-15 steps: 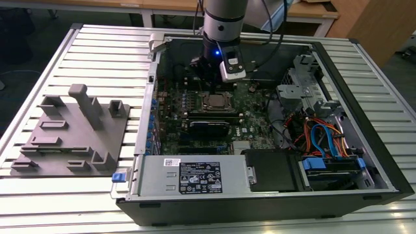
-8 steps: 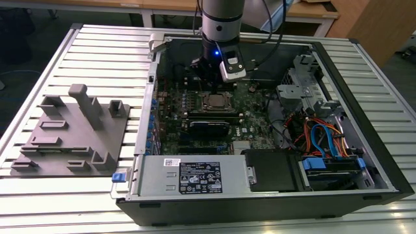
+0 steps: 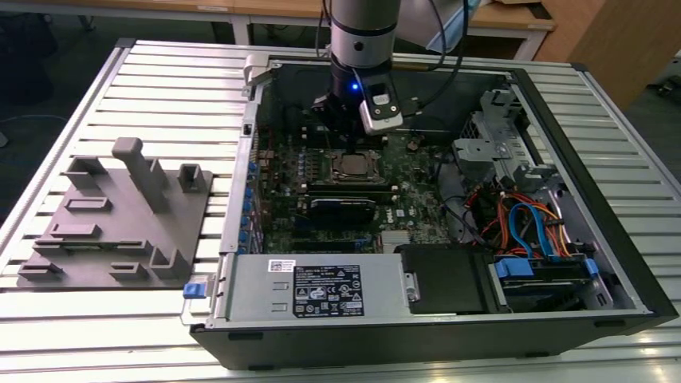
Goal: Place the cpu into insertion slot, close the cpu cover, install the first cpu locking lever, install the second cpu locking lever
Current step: 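Install the first cpu locking lever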
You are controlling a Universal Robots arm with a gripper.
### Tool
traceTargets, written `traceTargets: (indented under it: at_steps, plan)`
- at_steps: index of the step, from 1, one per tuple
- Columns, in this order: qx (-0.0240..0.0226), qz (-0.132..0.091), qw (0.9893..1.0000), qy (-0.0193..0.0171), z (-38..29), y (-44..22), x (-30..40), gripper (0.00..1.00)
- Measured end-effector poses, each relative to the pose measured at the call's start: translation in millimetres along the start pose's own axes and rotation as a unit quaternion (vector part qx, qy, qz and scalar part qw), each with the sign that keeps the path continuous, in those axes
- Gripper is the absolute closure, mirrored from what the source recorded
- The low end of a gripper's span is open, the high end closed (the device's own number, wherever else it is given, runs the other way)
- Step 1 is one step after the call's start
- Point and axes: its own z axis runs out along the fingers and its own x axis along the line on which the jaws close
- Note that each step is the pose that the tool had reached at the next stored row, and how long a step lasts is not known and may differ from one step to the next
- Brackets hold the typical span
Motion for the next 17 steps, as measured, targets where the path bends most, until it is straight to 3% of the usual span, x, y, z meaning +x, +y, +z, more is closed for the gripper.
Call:
traceTargets:
  at_steps: [6,10,17]
  plan:
    - [0.0,0.0,1.0,0.0,-0.1,-0.2,0.8,0.9]
    - [-0.0001,-0.001,1.0,-0.0004,-0.3,-1.5,6.2,0.9]
    - [-0.0014,-0.03,0.9996,0.0,-0.7,-1.8,7.4,0.9]
